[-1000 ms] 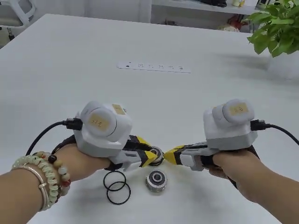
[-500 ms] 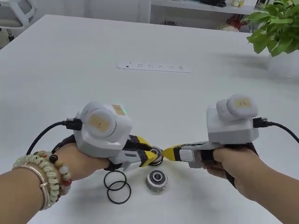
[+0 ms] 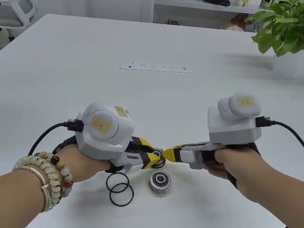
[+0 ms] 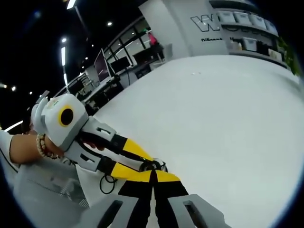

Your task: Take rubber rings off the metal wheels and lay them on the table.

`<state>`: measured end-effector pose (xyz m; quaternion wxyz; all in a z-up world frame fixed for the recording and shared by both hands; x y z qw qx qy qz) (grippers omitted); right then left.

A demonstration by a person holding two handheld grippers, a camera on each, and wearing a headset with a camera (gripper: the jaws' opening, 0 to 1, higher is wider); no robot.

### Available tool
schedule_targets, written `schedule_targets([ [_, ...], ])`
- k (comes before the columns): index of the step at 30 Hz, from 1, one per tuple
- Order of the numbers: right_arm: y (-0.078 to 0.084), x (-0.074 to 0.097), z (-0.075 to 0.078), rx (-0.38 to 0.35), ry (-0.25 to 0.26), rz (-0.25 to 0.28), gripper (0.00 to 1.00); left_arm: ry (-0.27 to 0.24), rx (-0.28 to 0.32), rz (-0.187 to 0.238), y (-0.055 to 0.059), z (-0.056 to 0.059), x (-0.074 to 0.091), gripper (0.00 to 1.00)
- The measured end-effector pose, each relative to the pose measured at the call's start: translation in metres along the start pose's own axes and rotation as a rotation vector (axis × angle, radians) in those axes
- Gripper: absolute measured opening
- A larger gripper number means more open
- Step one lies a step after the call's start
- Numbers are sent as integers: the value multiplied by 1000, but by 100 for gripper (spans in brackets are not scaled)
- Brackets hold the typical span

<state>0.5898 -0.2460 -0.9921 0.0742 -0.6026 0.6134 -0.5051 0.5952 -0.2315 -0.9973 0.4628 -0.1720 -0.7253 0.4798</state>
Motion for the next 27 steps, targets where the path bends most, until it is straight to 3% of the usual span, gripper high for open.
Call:
schedule_targets([
  [2,-3,-1,-4,9,-10,10,0,0,0,1,0,0,0,13],
  [3,-7,-3,-12,-1,-54,36,0,0,0,0,0,0,0,13],
  [4,-21,-4,-22,-2,-107,114,0,-1,1,0,0,0,0,13],
  [5,-25,-1,-20,-12,-99,112,0,-2,3,1,0,0,0,13],
  [6,-14,1,-13,1,-34,34,0,-3,6,1,0,0,0,13],
  [7,-20,0,-8,88,-3,65,0,-2,3,2,0,0,0,13],
  [9,-10,1,-8,84,-4,15,0,-4,3,3,0,0,0,13],
  [12,-6,4,3,40,13,18,0,-10,4,2,-1,0,0,13],
  [16,-7,6,5,27,27,25,0,-11,0,4,-1,1,0,14],
  [19,-7,6,6,27,33,19,0,-7,35,-10,-2,0,0,14],
  [24,-5,6,8,15,34,16,0,30,4,-23,-4,4,7,21],
  [27,-7,8,9,2,34,26,0,72,27,-11,-9,9,13,29],
])
Point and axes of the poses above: the centre of the closed fingertips' face, and the gripper's own axes: x roughly backward along the fingers, z roughly to its right, y roughly out of its underside, the point moved 1 cm from there along x, roughly backward along the fingers, and after that the axes turned 9 degrees about -y, right-handed, at the moved point
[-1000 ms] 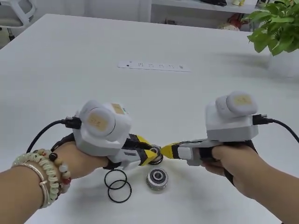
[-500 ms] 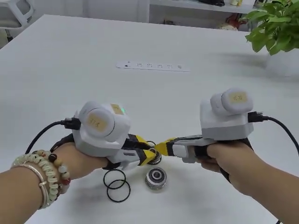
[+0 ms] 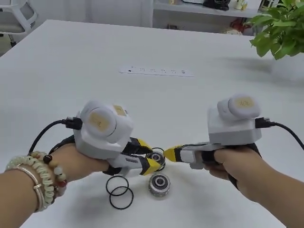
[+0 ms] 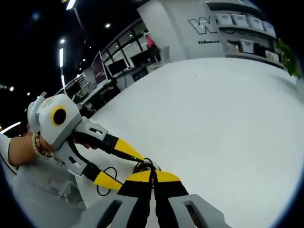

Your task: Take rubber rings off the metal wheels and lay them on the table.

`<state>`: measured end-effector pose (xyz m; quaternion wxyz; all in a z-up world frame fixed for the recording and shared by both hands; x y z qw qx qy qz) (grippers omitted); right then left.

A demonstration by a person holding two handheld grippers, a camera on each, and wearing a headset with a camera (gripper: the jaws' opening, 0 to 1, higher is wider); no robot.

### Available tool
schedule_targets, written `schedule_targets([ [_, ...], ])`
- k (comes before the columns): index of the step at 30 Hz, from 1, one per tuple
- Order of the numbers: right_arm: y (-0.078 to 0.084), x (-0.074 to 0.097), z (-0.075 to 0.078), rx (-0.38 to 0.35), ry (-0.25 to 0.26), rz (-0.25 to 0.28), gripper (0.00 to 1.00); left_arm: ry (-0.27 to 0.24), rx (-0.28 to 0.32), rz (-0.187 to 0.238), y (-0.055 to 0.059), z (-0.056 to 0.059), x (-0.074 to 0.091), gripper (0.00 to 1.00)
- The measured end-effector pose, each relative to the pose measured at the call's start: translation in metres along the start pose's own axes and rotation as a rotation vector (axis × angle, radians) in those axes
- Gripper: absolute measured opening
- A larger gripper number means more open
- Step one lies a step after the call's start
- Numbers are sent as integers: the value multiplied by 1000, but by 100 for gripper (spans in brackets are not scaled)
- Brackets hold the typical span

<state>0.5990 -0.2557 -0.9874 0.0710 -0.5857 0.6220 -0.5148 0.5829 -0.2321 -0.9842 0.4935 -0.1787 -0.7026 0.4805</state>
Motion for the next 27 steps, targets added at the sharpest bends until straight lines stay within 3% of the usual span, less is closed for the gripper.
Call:
schedule_targets([
  [3,-7,6,3,-16,6,36,0,12,-14,22,-7,1,6,34],
  [5,-12,11,6,-39,11,66,0,-23,-60,39,-14,-6,8,36],
  [8,-20,19,10,-68,22,114,0,-25,-31,53,-20,-9,15,40],
  [13,-33,29,11,-100,19,186,0,-24,-46,71,-30,-11,27,42],
  [16,-37,32,9,-103,20,208,0,-14,-5,78,-39,-15,40,47],
  [18,-42,33,7,-106,13,232,0,4,17,84,-42,-14,49,49],
  [20,-44,34,5,-111,7,242,0,3,4,79,-41,-15,61,50],
  [24,-48,35,1,-111,0,258,0,-25,-38,66,-37,-19,86,56],
  [27,-51,35,-3,-110,-10,270,0,-52,-57,82,-39,-23,103,58],
])
Point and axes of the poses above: the centre of the closed fingertips' face, and the gripper's own axes: x roughly backward along the fingers, z roughly to its right, y roughly out of its underside, the point moved 1 cm from there along x, roughly backward along the fingers, and after that the axes turned 9 degrees about -y, right-handed, at the moved point
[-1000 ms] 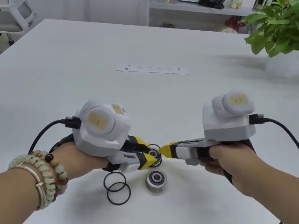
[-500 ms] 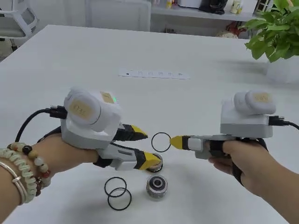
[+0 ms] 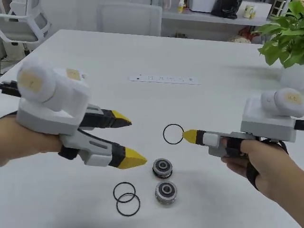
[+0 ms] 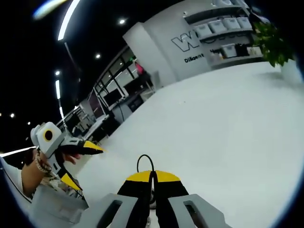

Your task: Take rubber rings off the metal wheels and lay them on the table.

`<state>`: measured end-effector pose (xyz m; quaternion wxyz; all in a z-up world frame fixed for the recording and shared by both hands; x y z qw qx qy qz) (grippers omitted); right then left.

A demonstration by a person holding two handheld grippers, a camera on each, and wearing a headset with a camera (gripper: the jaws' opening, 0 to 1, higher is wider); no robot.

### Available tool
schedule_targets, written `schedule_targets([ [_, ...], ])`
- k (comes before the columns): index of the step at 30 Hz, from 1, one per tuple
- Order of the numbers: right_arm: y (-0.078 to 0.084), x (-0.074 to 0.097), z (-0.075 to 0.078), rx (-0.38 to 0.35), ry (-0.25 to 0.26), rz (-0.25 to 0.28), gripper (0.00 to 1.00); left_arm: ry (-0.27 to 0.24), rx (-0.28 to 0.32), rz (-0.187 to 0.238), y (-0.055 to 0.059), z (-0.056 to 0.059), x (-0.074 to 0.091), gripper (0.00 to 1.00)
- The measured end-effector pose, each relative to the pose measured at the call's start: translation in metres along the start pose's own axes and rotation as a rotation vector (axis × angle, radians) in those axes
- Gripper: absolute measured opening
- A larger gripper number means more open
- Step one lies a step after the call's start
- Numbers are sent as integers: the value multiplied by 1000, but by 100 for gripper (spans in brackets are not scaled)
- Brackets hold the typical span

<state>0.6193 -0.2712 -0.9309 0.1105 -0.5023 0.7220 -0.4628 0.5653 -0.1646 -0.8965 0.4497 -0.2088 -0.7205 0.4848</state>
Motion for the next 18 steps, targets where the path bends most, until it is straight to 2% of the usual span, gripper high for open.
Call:
schedule_targets([
  [6,-5,0,-8,-7,-22,22,0,-65,-7,41,-5,-8,36,63],
  [11,-10,0,-18,-11,-51,44,0,-136,10,47,1,-10,58,65],
  [14,-13,-2,-25,-14,-75,57,0,-152,37,70,2,-1,70,66],
  [16,-13,-3,-29,-17,-88,58,0,-153,45,70,5,6,74,68],
  [18,-13,-5,-34,-17,-105,54,0,-165,57,57,15,8,81,69],
])
Point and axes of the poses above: the centre of the closed fingertips' face, and the gripper's own axes: x roughly backward along the fingers, z roughly to its right, y roughly out of its underside, the point moved 1 cm from there along x, roughly backward along the fingers, and after that the axes turned 9 degrees about -y, right-handed, at the moved point
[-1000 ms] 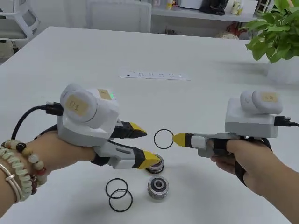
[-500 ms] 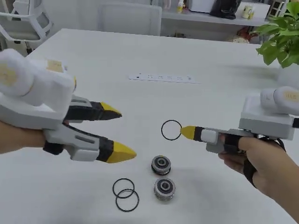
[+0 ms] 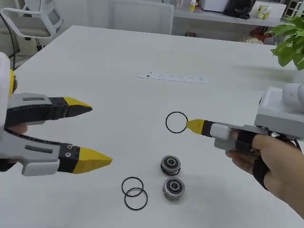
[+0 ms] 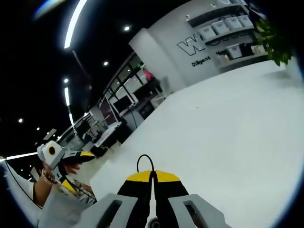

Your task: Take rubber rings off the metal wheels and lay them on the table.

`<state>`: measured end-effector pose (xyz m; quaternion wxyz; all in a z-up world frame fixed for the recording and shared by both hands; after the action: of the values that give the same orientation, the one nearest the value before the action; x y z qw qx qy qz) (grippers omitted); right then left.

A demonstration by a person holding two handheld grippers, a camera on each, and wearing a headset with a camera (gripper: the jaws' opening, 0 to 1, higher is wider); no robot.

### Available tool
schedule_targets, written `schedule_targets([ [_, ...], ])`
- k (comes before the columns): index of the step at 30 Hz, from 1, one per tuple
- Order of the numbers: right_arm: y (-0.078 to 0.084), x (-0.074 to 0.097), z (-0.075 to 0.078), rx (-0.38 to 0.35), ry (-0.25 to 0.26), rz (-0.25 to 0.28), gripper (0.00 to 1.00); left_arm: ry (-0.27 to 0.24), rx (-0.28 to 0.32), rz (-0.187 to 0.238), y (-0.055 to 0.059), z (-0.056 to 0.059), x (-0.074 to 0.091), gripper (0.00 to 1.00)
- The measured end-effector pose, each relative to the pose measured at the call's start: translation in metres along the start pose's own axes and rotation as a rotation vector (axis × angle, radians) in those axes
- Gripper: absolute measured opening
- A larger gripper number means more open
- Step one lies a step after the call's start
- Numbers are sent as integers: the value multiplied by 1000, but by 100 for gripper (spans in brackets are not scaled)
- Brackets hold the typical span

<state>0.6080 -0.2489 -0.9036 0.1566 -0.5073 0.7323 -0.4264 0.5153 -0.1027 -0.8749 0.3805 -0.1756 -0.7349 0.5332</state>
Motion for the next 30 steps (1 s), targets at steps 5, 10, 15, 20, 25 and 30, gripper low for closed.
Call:
schedule_targets([
  [5,8,-7,-11,-2,-44,-30,0,-38,36,-33,22,-3,14,69],
  [10,23,-14,-18,2,-74,-97,0,-70,81,-33,32,-5,23,69],
  [15,48,-24,-30,13,-121,-201,0,-87,115,-44,42,-4,23,71],
  [20,70,-27,-32,8,-133,-290,0,-79,137,-51,48,5,19,71],
  [25,93,-30,-30,16,-132,-386,0,-68,147,-65,53,12,14,72],
  [30,111,-30,-27,54,-125,-469,0,-52,153,-79,58,19,10,72],
])
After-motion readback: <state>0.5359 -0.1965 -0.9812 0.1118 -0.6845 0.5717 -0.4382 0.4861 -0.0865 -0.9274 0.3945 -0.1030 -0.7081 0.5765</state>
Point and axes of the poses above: the centre of the closed fingertips' face, and the gripper's own axes: x roughly backward along the fingers, z roughly to its right, y roughly out of its underside, the point moved 1 cm from there along x, roughly backward along the fingers, and after that the axes turned 9 degrees about -y, right-handed, at the moved point
